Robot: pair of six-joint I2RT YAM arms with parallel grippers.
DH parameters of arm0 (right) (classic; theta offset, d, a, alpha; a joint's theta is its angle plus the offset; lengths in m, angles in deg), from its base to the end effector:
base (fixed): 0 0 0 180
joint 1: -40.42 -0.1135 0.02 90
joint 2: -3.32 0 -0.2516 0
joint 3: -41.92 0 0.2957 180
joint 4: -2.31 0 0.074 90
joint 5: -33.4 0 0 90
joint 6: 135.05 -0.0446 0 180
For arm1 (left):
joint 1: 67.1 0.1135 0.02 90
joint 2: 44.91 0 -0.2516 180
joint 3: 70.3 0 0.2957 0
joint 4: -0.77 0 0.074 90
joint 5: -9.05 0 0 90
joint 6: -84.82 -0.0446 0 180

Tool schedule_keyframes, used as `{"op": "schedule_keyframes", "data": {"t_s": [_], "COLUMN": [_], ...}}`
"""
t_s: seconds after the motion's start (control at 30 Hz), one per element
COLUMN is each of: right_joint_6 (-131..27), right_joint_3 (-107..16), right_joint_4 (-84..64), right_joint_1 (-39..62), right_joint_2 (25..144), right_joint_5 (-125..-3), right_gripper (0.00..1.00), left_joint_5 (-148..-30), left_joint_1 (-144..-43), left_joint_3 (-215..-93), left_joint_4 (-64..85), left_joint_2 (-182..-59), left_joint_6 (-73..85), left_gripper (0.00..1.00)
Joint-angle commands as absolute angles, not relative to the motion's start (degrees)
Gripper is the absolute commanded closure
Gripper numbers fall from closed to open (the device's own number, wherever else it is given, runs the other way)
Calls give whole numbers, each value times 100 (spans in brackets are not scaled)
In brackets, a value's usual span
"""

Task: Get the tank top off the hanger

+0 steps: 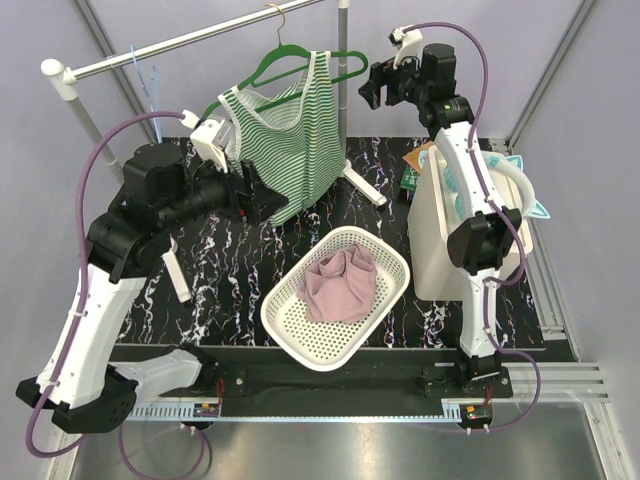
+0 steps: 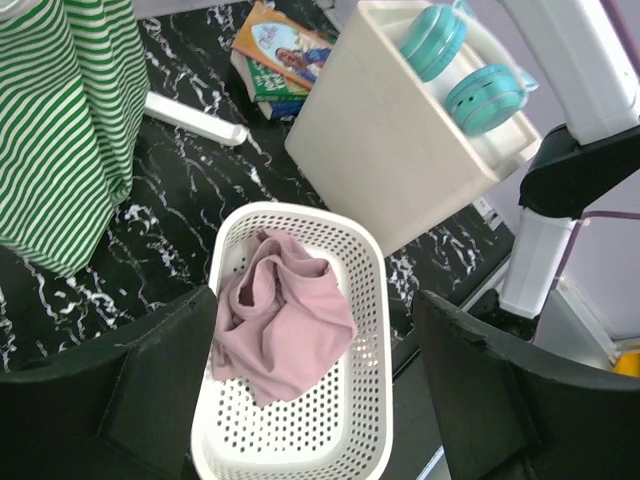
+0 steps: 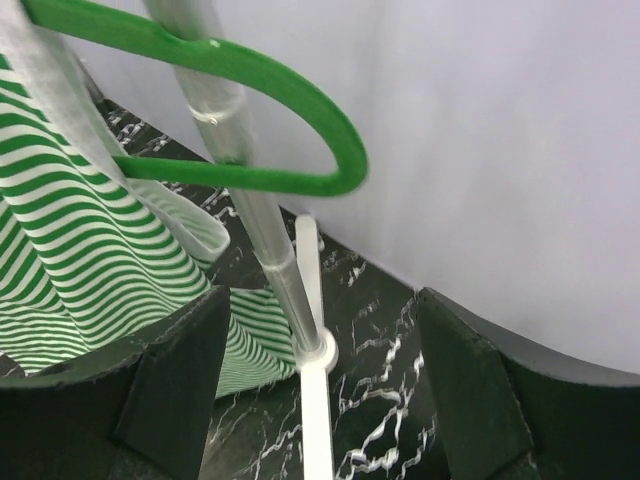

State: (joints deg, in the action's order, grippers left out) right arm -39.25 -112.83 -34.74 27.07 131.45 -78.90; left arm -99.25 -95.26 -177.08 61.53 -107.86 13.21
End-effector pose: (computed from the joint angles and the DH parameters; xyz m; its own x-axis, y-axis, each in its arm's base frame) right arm 0.5342 0.1442 0.4230 -0.1170 -0.1239 -0.9854 -0.5916 0.8056 -0.0310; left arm 0.1963 -0.1210 0.5085 -0.4685 -0.0889 -0.8790 0.5955 0.7031 -0.3886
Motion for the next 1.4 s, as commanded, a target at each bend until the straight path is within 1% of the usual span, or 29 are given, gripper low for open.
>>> {"op": "schedule_keyframes", "data": {"t_s": [0.0,0.17,0.3,0.43,0.63,0.83,1.03,1.17,1.37], "right_joint_6": [-3460,-3327,-3196,-3327,-3381,-3354,-3169,-3301,-3363], "right_joint_3": [-11691,-12069,-12061,-12078,-12017,-12604,-12711,-12842,-12913], "right_joint_4": [-2601,-2478,-2382,-2276,-2223,-2214,-2188,-2083,-1968], "right_joint_1": [2793,2846,2873,2873,2846,2829,2706,2653,2434], "right_joint_2": [13514,13831,13919,13902,13814,14113,14245,14358,14500], "right_joint_5": [-8568,-8797,-8894,-9350,-9237,-9228,-9228,-9158,-9079], "right_gripper": [18,19,19,19,20,18,17,20,27], "left_joint_5": [-9616,-9510,-9431,-9395,-9317,-9272,-9281,-9281,-9290], "left_joint_1": [-9548,-9548,-9548,-9548,-9575,-9575,-9584,-9592,-9610], "left_joint_3": [-17868,-18027,-18010,-17983,-17957,-17895,-17869,-17878,-17904], "left_joint_4": [6195,6240,6345,6372,6363,6380,6380,6389,6407], "left_joint_2": [-10845,-10951,-10916,-10863,-10801,-10740,-10704,-10696,-10687], "left_joint_6": [985,932,880,871,818,800,791,791,809], "left_gripper": [16,14,13,13,12,12,12,12,12]}}
